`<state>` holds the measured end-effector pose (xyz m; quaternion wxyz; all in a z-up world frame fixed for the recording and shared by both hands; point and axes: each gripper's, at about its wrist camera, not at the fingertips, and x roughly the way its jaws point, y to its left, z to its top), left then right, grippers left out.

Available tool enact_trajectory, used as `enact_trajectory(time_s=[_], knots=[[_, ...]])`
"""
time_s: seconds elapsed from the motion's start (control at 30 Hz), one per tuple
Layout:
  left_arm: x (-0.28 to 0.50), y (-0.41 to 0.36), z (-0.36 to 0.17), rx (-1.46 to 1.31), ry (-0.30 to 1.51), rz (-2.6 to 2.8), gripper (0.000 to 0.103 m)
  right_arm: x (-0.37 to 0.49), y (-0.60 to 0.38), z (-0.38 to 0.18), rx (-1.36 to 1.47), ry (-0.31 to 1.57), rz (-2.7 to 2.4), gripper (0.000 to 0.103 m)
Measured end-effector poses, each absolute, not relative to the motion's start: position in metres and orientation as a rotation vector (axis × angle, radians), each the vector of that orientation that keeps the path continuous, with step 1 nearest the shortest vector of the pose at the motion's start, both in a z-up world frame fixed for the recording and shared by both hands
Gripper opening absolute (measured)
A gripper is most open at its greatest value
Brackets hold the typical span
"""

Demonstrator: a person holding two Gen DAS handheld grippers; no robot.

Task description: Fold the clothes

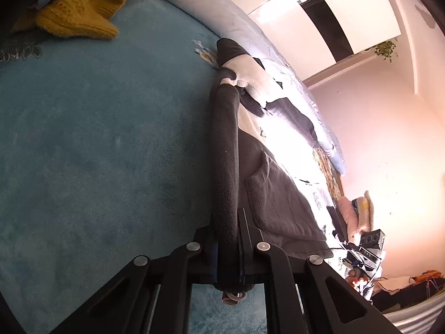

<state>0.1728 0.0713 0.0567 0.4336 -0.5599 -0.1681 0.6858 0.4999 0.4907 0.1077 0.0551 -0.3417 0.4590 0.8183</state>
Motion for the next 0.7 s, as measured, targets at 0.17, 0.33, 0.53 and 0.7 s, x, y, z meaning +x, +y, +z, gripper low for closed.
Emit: enact_trajectory(time_s=[0.17, 0.33, 0.53, 0.7], knots=[[0.198, 0.038, 0.071, -1.371, -0.414, 1.693, 0.010, 0.526, 0.470, 0.125, -1.039, 1.360, 2.531, 0.009], [0.226, 0.012, 0.053, -1.404, -0.406, 1.696, 0.010, 0.567, 0.442, 0.133, -1.015, 1.353, 2.578, 0.009], [0.234, 0.008, 0.024, -1.445, -0.376, 1.717, 0.011, 0.579, 0.432, 0.094, -1.074, 1.411, 2.479, 0.009], [0.237, 0.010, 0.026, -1.434, -0.331, 1.718, 0.016, 0.578, 0.431, 0.085, -1.094, 1.369, 2.472, 0.010]])
